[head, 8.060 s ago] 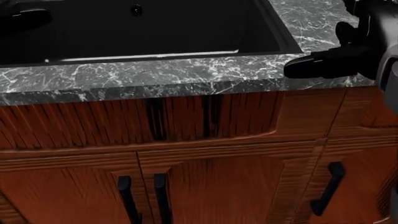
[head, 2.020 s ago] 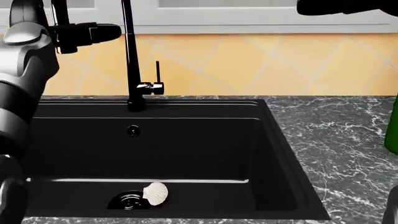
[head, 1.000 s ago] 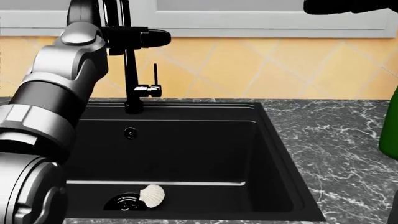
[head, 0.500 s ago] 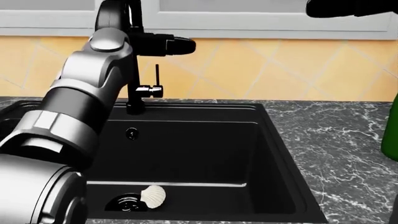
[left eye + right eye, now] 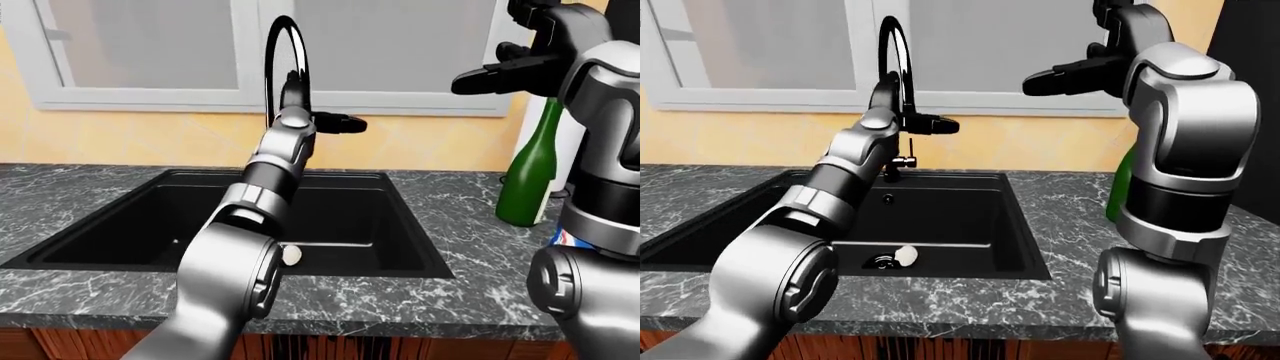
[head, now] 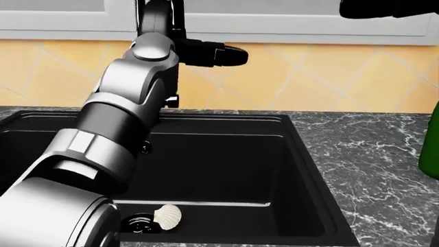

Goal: Turn the sink spout to the right.

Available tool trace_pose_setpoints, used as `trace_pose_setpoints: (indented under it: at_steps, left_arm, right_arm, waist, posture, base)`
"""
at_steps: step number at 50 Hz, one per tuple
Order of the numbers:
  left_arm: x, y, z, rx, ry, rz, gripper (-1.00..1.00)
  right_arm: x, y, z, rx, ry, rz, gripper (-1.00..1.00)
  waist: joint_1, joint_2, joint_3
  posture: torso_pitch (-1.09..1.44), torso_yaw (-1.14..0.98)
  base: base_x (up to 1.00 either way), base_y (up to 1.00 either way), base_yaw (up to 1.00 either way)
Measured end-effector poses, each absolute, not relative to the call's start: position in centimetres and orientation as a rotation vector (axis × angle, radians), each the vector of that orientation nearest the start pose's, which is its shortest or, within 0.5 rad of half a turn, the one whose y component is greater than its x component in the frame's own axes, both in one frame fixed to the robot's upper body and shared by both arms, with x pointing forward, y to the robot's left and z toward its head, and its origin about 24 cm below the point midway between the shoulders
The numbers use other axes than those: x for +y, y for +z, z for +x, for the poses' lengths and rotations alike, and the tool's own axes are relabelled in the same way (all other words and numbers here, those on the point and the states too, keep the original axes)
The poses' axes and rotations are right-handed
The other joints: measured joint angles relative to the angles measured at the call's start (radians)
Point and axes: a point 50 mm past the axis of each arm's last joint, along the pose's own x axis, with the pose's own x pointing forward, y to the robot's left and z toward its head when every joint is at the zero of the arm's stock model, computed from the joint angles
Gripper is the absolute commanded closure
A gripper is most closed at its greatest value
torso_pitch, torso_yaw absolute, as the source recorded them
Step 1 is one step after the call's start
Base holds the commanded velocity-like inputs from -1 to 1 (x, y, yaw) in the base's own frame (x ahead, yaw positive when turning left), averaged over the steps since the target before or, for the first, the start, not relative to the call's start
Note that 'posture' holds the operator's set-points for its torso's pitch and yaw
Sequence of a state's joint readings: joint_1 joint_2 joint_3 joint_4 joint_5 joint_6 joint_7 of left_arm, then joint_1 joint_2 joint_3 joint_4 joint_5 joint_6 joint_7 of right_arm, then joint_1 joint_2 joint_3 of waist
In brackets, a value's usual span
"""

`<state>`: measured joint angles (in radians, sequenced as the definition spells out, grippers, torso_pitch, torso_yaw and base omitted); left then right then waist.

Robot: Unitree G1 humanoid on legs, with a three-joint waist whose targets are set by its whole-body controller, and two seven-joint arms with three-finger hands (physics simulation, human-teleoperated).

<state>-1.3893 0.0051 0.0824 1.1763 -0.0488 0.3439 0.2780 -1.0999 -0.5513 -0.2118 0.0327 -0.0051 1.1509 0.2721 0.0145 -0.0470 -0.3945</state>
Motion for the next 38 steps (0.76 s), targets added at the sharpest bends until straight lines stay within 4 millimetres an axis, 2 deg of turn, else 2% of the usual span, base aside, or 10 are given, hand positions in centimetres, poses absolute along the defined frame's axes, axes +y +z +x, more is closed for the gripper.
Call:
trace_pose_setpoints:
  at_steps: [18,38]
  left_arm:
    - [2.4,20.5,41.2,0.179,-0.04,0.139,-1.0]
    - [1.4,21.3,41.0,0.177,-0.045,0.149,-1.0]
  right_arm:
    - [-23.4,32.0,33.2,0.027,-0.076,-0.198,-1.0]
    - [-23.9,31.7,32.8,0.027,-0.081,-0.192,-1.0]
  waist:
    - [0.001,-0.006,0.0]
    - [0.004,-0.013,0.0]
  posture:
    - [-0.65,0.0]
    - [-0.65,0.0]
  base:
    - [0.0,0.0,0.0]
    - [0.0,0.0,0.0]
